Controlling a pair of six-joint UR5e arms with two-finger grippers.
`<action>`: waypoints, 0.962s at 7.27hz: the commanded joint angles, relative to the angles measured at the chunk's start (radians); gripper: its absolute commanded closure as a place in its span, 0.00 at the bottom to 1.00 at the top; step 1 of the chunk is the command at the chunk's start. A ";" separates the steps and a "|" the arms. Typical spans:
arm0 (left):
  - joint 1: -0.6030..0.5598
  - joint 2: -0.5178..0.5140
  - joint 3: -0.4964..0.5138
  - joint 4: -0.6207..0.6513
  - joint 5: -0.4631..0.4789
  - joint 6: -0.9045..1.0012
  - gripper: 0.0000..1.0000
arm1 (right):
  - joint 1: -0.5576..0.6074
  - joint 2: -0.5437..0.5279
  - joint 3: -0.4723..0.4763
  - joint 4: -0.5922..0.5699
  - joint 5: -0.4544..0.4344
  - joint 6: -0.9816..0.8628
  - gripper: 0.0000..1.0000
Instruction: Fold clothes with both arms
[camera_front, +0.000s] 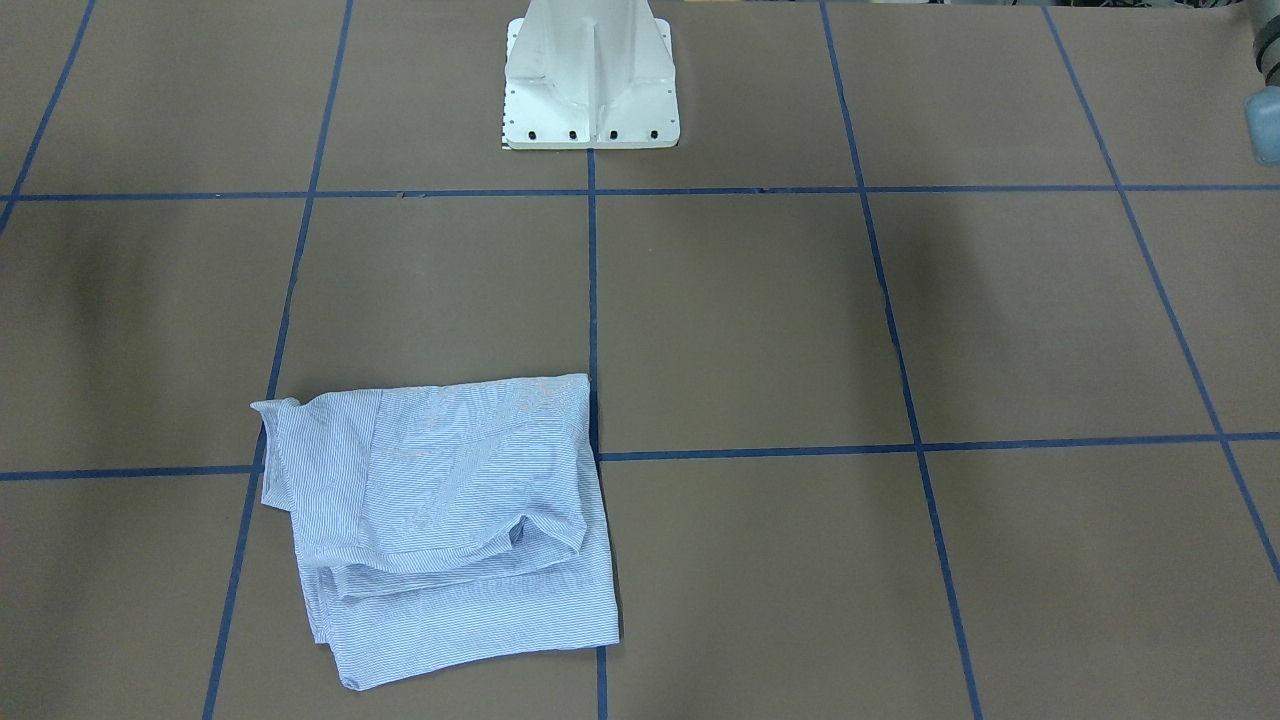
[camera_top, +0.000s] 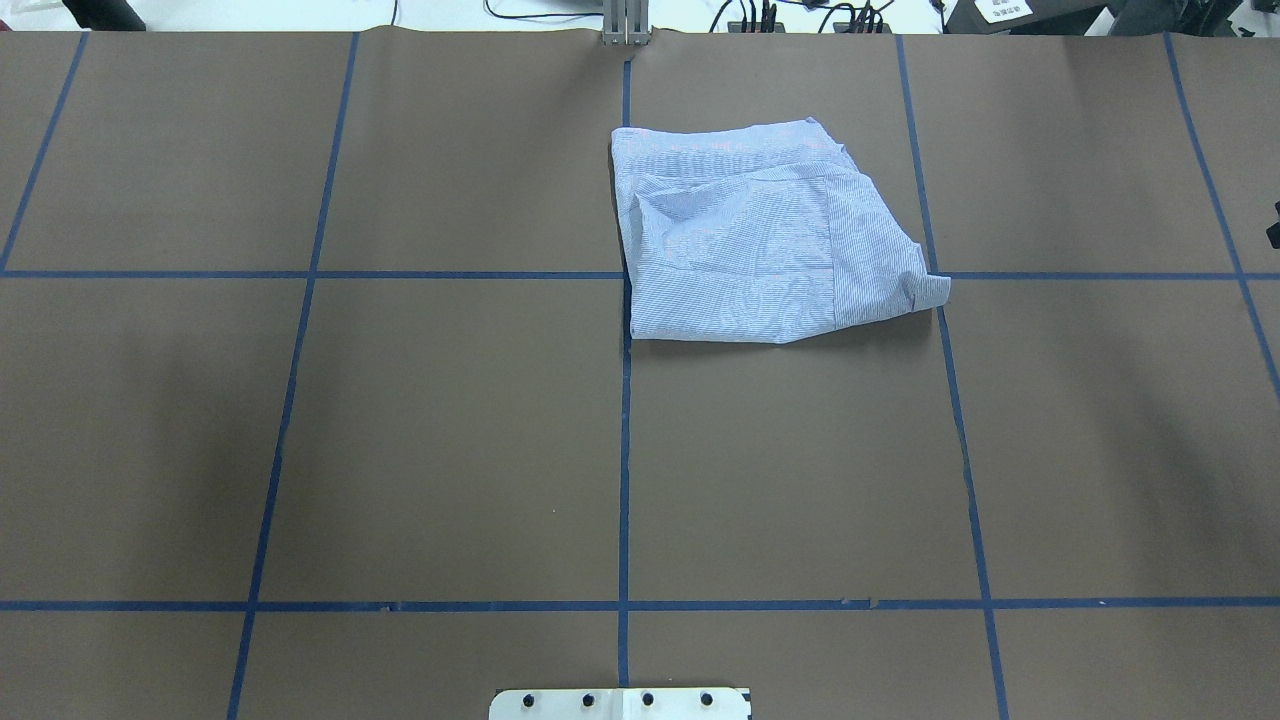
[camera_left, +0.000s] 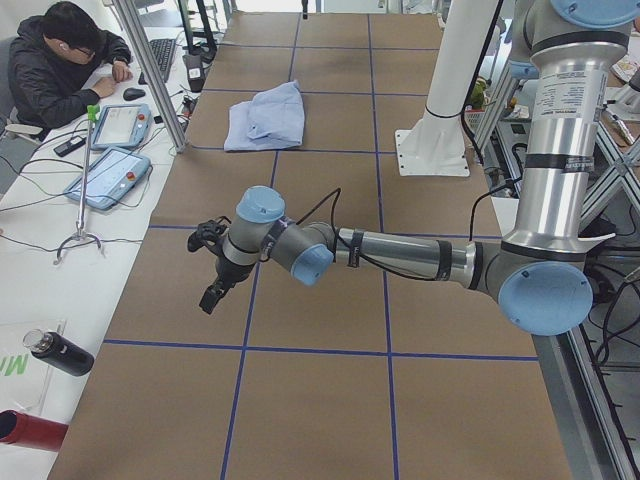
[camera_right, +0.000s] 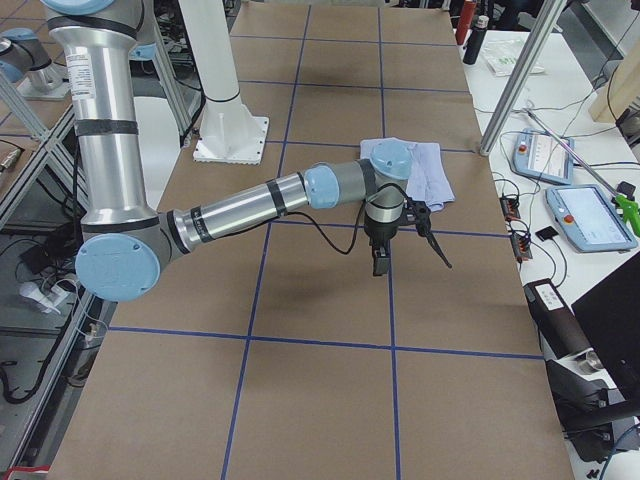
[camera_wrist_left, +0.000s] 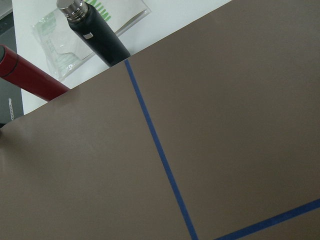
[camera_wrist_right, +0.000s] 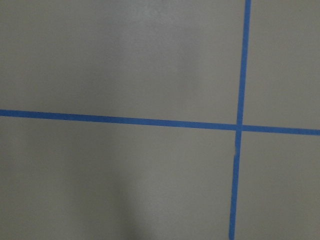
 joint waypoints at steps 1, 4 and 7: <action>-0.003 0.015 0.032 0.010 0.000 0.002 0.00 | 0.035 -0.110 -0.001 0.003 0.006 -0.089 0.00; -0.010 0.066 -0.013 0.144 -0.097 0.003 0.00 | 0.073 -0.164 -0.001 0.003 0.026 -0.097 0.00; -0.139 0.120 -0.150 0.425 -0.179 0.257 0.00 | 0.086 -0.176 0.002 0.003 0.034 -0.098 0.00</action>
